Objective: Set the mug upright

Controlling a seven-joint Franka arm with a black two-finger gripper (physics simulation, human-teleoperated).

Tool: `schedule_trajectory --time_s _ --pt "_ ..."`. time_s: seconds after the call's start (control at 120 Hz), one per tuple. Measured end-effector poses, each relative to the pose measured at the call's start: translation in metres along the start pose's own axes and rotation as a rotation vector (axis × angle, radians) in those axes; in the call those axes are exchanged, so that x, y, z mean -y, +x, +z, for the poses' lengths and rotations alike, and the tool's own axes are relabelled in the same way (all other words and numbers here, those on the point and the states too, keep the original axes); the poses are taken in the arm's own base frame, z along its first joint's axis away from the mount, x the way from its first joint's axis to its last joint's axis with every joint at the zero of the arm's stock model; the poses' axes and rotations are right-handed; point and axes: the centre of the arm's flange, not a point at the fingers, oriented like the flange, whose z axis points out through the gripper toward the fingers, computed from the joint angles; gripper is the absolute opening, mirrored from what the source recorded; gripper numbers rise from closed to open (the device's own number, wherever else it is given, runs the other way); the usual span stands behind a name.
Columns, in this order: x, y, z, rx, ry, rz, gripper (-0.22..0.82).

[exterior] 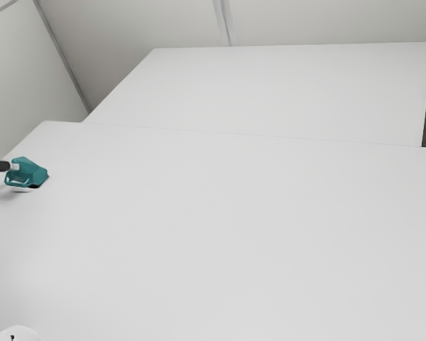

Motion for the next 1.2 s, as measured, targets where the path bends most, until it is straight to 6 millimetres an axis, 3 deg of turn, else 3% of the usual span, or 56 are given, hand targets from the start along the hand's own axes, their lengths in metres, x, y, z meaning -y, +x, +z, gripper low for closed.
schedule_trajectory --time_s 0.283,0.8,0.975,1.05,1.125,1.2 --pt "-0.004 0.008 0.008 -0.031 0.018 0.017 0.60" --pt "-0.017 -0.011 0.033 -0.054 -0.101 -0.047 0.61" --pt "-0.026 -0.002 0.039 -0.054 -0.126 -0.032 0.45" --pt "-0.038 0.015 0.039 -0.057 -0.133 -0.006 0.29" --pt "-0.050 0.033 0.037 -0.062 -0.139 0.020 0.05" --pt "-0.063 0.044 0.043 -0.061 -0.153 0.039 -0.05"
